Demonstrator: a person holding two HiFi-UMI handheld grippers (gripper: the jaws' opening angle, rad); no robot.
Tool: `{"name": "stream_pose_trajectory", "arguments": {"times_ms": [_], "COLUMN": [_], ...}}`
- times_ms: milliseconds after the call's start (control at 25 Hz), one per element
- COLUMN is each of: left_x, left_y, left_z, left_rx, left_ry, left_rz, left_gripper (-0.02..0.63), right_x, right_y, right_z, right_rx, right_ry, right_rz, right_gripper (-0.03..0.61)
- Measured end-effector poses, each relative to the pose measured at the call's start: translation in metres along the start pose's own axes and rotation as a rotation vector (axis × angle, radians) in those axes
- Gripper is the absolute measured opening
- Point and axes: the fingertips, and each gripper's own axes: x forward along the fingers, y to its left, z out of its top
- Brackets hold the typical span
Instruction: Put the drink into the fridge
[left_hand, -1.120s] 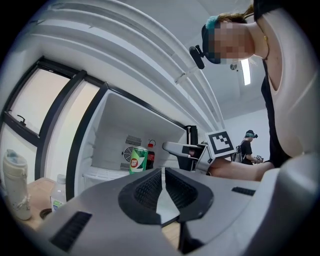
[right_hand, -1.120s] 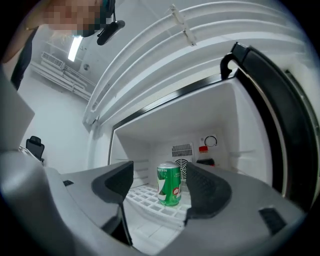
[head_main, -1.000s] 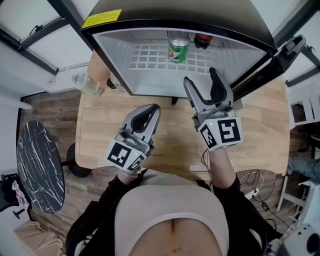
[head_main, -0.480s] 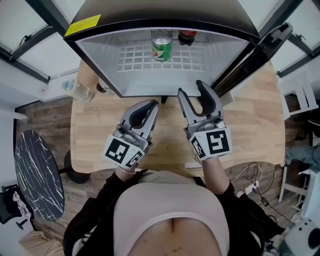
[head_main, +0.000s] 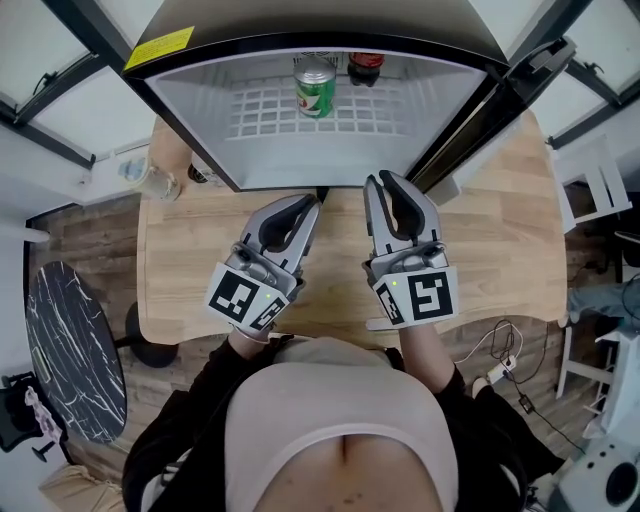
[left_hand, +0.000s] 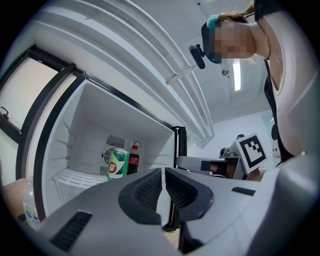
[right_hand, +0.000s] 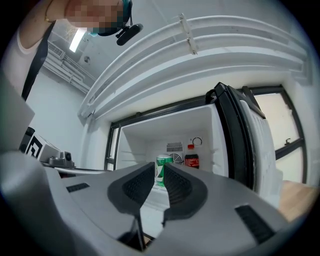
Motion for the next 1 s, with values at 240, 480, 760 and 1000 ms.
{"name": "stream_pose_trajectory", "arguments": {"times_ms": [240,480,760,1000], "left_x": [-0.003,-0.003,-0.008,-0.018], "left_y": [-0.005,-0.020,-0.038,-0.048], "left_z": [0.001,0.002,-0.006,-0.011], "left_rx": [0.008,0.019,0.028,0.032], "left_ry": [0.001,0.002,-0.011,-0.018], "left_rz": [0.013,0.029,0.076,0.116], "left_gripper": [0.028,0.027,0.028,0.028], "right_x": [-0.007,-0.019,-0.032,-0.042], "right_y": [-0.001,-0.005,-0.011,-0.005], "right_z": [-0.003,-0.005,-0.021,-0.026], "right_rx": [0.017,0.032,0.074,0.090], "right_ry": [0.014,0.018,0.030,0.032], "right_rz": [-0.001,0.017,0.055,0.102], "right_gripper": [0.054,0.043,0.035,0.034]}}
